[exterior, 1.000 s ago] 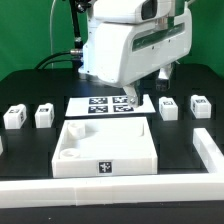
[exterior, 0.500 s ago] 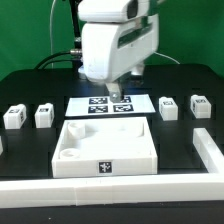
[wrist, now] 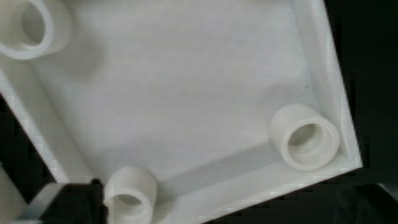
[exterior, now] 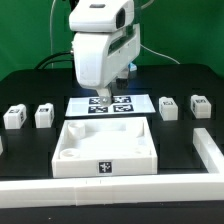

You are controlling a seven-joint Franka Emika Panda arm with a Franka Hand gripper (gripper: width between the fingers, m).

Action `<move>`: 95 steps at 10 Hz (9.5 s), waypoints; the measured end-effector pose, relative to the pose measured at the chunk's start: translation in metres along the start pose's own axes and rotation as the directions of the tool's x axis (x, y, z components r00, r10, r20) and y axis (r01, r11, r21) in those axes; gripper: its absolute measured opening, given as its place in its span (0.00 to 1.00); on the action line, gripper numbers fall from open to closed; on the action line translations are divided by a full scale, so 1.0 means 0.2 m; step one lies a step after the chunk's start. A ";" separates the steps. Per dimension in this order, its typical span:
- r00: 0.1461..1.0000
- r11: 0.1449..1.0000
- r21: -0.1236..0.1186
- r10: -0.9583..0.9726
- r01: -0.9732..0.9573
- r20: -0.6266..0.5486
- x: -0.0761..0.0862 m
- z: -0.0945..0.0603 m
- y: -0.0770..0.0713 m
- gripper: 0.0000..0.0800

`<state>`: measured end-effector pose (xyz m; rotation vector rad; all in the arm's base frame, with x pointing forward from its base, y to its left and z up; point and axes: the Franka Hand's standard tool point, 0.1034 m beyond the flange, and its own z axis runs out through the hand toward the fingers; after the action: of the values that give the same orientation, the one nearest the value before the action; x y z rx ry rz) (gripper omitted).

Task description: Assemble one leg

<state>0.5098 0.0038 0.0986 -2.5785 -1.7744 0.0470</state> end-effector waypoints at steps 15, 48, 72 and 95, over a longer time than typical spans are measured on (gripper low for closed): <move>0.946 0.940 0.112 -0.324 0.324 -0.019 -0.26 0.32 -0.44 0.81; 0.996 0.990 0.111 -0.085 0.086 -0.020 -0.07 0.45 -0.35 0.09; 0.937 0.935 0.064 -0.349 0.349 0.001 0.31 0.44 -0.27 0.57; 0.585 0.584 0.056 0.811 -0.810 0.019 0.38 0.27 -0.54 0.81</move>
Offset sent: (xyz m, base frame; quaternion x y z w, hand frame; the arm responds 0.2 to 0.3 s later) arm -0.0472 -0.0142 -0.0150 0.0026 0.0461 -0.1437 0.9886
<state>0.4353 0.1125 0.0452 -3.0654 -0.3986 0.0893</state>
